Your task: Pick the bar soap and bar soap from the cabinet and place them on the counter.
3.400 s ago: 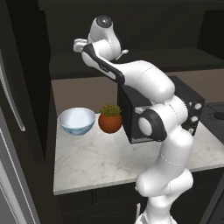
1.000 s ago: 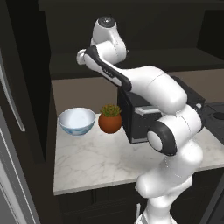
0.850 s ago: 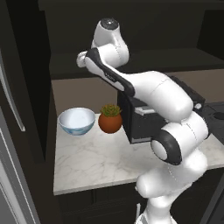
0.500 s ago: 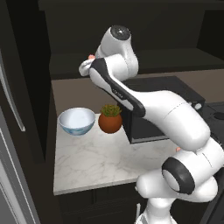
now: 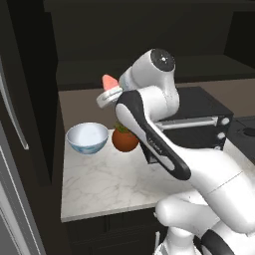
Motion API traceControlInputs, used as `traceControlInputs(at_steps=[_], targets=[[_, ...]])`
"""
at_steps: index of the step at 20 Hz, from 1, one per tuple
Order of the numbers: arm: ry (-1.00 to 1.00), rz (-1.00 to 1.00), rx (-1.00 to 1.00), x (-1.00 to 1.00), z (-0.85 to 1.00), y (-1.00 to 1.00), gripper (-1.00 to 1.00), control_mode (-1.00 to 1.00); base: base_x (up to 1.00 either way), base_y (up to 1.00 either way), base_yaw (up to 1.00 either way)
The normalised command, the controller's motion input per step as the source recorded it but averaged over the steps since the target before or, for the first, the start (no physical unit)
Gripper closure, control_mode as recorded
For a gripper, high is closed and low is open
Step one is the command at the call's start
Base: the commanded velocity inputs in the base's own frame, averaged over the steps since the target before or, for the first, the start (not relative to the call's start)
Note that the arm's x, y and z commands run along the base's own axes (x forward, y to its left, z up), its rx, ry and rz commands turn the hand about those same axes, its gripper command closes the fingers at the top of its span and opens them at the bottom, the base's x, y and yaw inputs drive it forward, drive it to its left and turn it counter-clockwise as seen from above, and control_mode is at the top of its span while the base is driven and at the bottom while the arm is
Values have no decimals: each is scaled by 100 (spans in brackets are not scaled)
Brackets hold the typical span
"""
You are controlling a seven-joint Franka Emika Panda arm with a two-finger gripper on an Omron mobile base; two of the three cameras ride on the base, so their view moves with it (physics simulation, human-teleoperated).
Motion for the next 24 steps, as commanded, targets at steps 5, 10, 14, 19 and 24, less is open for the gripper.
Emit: traceControlInputs(at_steps=[5,10,14,19,24], targets=[[0,10,1,-100,0,-1,100,-100,0,0,0],[0,11,1,-100,0,-7,100,-100,0,0,0],[0,10,0,-100,0,-19,100,-100,0,0,0],[2,8,0,-80,-12,-21,100,-100,0,0,0],[17,3,13,-28,-20,-17,100,-100,0,0,0]])
